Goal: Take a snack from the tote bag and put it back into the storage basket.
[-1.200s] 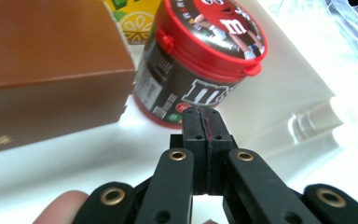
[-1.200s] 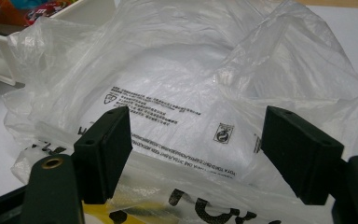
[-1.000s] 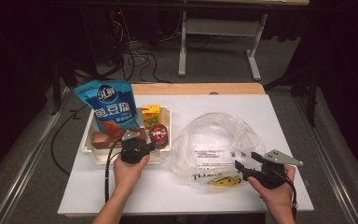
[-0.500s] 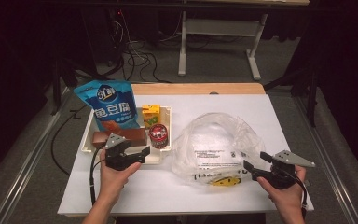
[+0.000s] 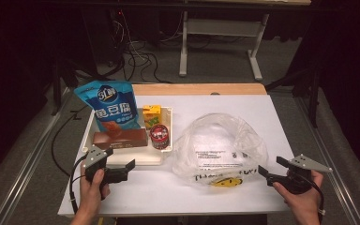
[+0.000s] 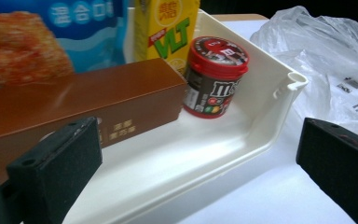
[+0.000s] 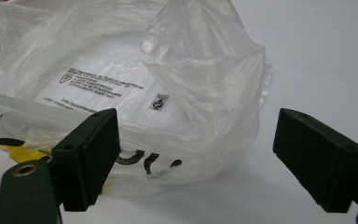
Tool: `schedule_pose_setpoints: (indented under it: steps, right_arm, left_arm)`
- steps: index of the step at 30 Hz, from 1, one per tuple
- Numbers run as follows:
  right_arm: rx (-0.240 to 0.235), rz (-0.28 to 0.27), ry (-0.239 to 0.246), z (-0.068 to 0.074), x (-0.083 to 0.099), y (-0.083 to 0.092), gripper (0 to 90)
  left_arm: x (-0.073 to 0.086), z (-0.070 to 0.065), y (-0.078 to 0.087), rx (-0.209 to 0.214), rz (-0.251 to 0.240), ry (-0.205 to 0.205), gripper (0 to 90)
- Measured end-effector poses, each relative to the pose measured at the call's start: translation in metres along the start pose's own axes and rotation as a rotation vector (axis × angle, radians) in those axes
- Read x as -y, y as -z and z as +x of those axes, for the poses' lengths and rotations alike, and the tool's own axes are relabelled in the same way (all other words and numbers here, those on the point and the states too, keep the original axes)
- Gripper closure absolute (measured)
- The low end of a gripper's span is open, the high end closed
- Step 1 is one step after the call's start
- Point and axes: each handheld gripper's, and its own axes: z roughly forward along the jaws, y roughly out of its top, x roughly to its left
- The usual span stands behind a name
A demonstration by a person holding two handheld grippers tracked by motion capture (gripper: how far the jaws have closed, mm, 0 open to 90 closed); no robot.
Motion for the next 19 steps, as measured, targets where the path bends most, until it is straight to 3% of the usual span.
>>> schedule_pose_setpoints:
  steps: [8,15,19]
  right_arm:
    - [0.029,-0.036,0.001,-0.016,0.008,0.008,12.1]
    - [0.052,-0.056,-0.037,-0.026,0.011,0.017,10.9]
    - [0.064,-0.052,-0.048,-0.027,0.012,0.016,11.0]
  left_arm:
    - [0.012,0.014,0.019,-0.042,0.004,0.026,2.0]
    - [0.013,0.01,0.027,-0.055,-0.003,0.003,2.6]
    - [0.013,0.012,0.026,-0.073,-0.002,0.014,3.8]
